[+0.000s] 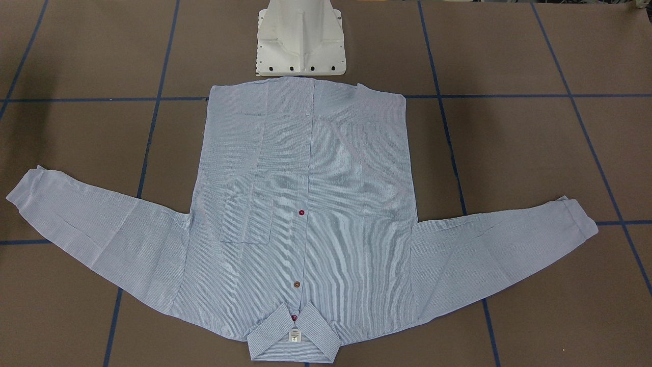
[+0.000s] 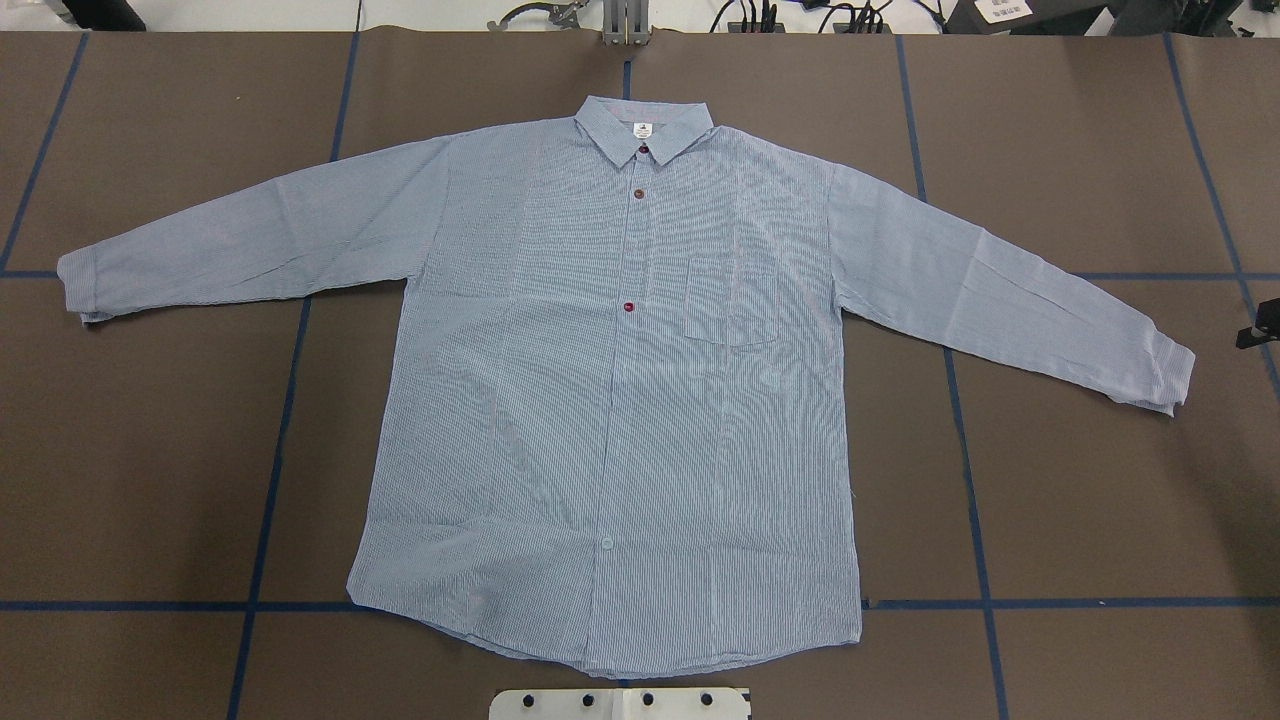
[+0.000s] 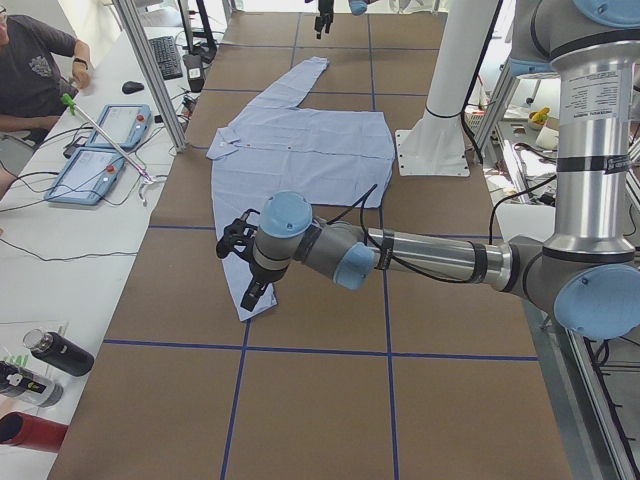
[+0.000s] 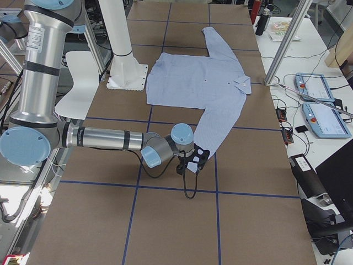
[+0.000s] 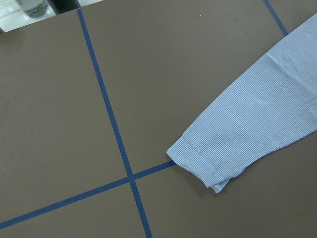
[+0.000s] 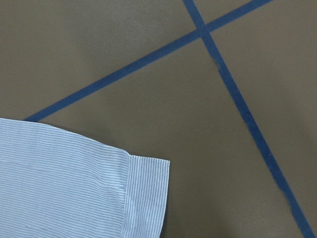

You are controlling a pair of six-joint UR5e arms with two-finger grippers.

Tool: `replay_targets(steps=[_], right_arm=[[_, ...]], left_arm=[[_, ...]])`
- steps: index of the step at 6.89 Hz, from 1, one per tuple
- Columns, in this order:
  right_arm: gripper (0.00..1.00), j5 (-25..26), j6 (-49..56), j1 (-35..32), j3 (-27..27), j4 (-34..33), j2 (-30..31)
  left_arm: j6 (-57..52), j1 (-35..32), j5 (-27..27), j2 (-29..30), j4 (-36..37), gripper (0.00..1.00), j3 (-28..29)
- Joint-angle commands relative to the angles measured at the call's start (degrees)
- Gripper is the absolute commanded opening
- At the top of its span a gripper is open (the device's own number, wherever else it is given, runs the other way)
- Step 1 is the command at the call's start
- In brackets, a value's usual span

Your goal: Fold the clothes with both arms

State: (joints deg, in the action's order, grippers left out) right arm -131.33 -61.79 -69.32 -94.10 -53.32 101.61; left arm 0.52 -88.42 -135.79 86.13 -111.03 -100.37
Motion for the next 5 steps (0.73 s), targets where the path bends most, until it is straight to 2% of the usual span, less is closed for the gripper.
replay_targets(steps=[1, 3, 5], right_arm=[[0.98, 2.93, -4.39, 4.98, 0.75, 1.02, -0.01], [0.96, 4.75, -6.32, 9.53, 1.46, 2.85, -0.10], [0.92, 5.91, -6.42, 11.05, 5.05, 7.32, -0.97]], left_arm=[[-0.16, 0.00, 0.00, 0.00, -0.07, 1.00, -0.01], [-0.25, 0.00, 0.00, -0.08, -0.07, 1.00, -0.18], [-0.34, 0.00, 0.09, -0.08, -0.07, 1.00, -0.18]])
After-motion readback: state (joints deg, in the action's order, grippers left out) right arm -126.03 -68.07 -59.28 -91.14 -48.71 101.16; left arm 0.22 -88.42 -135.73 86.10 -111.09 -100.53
